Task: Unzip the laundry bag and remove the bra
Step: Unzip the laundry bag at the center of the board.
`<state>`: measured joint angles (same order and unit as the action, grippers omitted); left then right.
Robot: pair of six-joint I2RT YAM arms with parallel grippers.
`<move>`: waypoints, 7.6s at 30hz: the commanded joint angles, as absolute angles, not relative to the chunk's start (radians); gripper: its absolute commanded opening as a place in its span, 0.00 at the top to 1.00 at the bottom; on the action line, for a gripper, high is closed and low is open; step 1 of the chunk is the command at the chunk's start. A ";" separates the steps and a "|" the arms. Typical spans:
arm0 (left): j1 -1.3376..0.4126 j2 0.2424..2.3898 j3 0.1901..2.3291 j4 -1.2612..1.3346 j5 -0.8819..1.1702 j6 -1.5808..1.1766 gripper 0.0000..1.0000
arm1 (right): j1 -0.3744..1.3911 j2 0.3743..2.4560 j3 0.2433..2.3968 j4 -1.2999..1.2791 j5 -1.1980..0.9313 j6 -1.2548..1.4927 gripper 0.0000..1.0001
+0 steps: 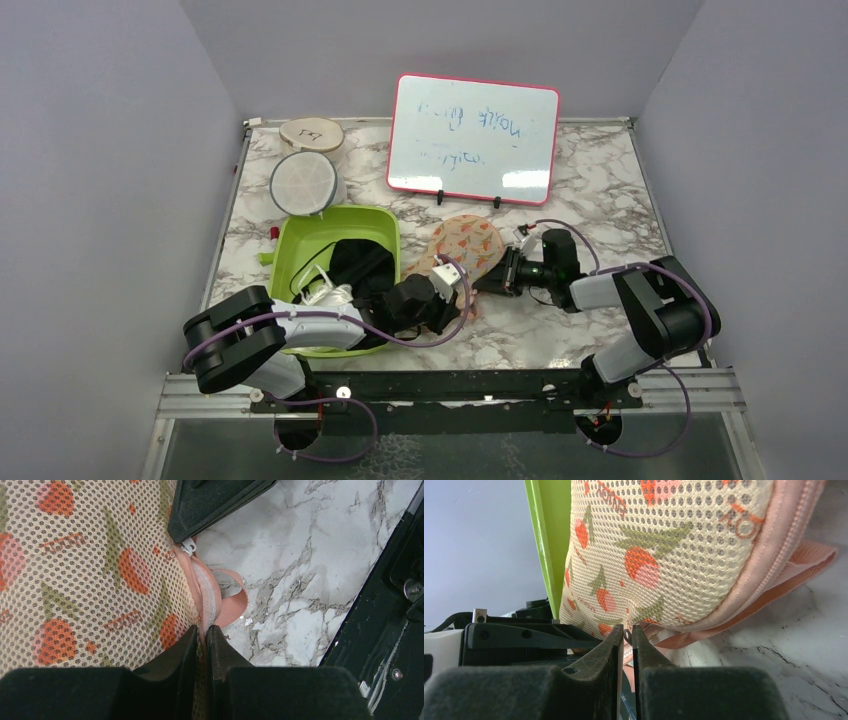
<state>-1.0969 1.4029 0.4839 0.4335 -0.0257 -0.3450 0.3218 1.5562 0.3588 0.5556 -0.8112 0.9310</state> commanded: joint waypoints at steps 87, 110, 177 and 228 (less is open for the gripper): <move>-1.151 1.643 0.739 0.171 -0.380 -0.192 0.84 | 0.337 1.183 0.282 0.295 -0.734 0.512 0.46; -1.103 1.329 0.610 0.285 -0.178 -0.229 1.00 | 0.359 1.553 0.103 1.532 -0.943 0.711 0.56; -1.065 1.237 0.529 0.364 -0.043 -0.377 1.00 | 0.437 1.693 0.224 1.609 -0.950 0.772 0.88; -1.030 1.212 0.538 0.279 -0.092 -0.362 1.00 | 0.597 1.182 0.440 0.182 -0.297 0.182 0.99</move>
